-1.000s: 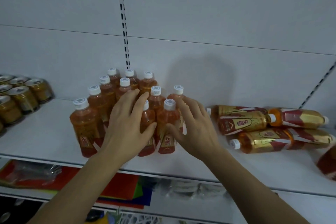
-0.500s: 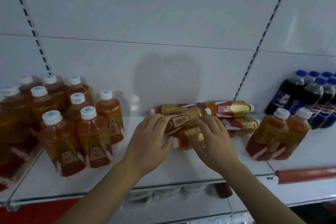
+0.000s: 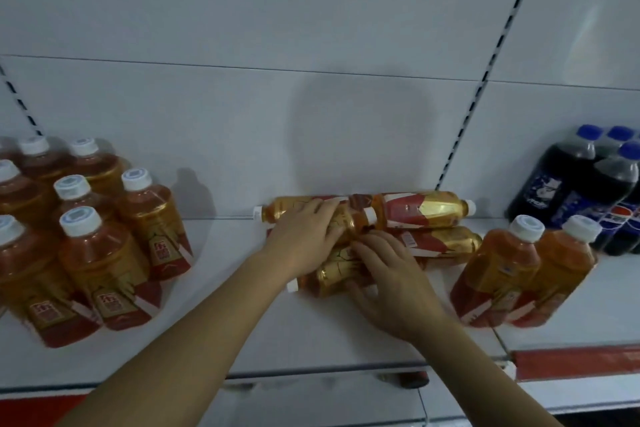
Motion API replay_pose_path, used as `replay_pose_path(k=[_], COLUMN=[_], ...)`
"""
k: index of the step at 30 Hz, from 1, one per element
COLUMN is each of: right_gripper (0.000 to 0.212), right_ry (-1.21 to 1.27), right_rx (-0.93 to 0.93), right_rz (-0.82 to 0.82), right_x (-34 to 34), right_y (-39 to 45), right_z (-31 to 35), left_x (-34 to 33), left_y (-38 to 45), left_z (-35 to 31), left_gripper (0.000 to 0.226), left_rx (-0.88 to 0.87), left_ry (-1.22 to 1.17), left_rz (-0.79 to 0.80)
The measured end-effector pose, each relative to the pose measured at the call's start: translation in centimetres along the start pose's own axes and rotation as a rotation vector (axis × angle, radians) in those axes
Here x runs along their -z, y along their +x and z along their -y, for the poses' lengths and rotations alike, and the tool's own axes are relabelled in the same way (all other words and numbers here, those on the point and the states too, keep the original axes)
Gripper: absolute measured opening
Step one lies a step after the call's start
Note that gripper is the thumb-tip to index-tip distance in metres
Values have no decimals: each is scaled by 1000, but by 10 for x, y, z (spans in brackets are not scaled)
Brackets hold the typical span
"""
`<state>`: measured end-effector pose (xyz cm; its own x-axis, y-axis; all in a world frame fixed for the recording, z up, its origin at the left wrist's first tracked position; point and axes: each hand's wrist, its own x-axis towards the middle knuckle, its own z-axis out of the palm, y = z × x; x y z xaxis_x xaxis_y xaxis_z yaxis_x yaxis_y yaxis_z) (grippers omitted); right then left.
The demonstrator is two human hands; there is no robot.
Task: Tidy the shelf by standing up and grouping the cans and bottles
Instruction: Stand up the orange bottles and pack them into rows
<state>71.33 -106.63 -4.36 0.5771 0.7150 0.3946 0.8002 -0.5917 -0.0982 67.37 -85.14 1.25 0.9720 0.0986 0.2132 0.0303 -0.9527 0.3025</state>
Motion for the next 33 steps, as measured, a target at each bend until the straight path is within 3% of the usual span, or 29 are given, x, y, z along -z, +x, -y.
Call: replay_pose_path(k=[4,8,12,15,22,25,29,33], right_gripper=[76,80,79,74,81,81,64,81], right_ry=[-89,-145,-211,-209,177,320,696,860], right_rx=[69,73,70,118,-97,-187,-351,-365], right_rz=[39,40,35,-21,-171,-146,-152,-150], right_x=[-13,-11,-6,-6,-5,-8,-28,-45], right_y=[-6,3,12,12,8,18,25,36], right_z=[-4,0,4,0,25,54,92,117], left_x=[-6,1,18,30,28,24,20,26], left_y=[16,18,-3,-31,-89,-103,-130,-146], left_z=[5,13,36,55,77,63,49,44], left_gripper=[77,70,53,54,61,62,67,72], left_rx=[-1,-18,104,197,299,321,404,441], left_ry=[66,19,-314,-563,-774,-759,-724,-622], left_rz=[108,78,-80,-212,-381,-458,-547,-564])
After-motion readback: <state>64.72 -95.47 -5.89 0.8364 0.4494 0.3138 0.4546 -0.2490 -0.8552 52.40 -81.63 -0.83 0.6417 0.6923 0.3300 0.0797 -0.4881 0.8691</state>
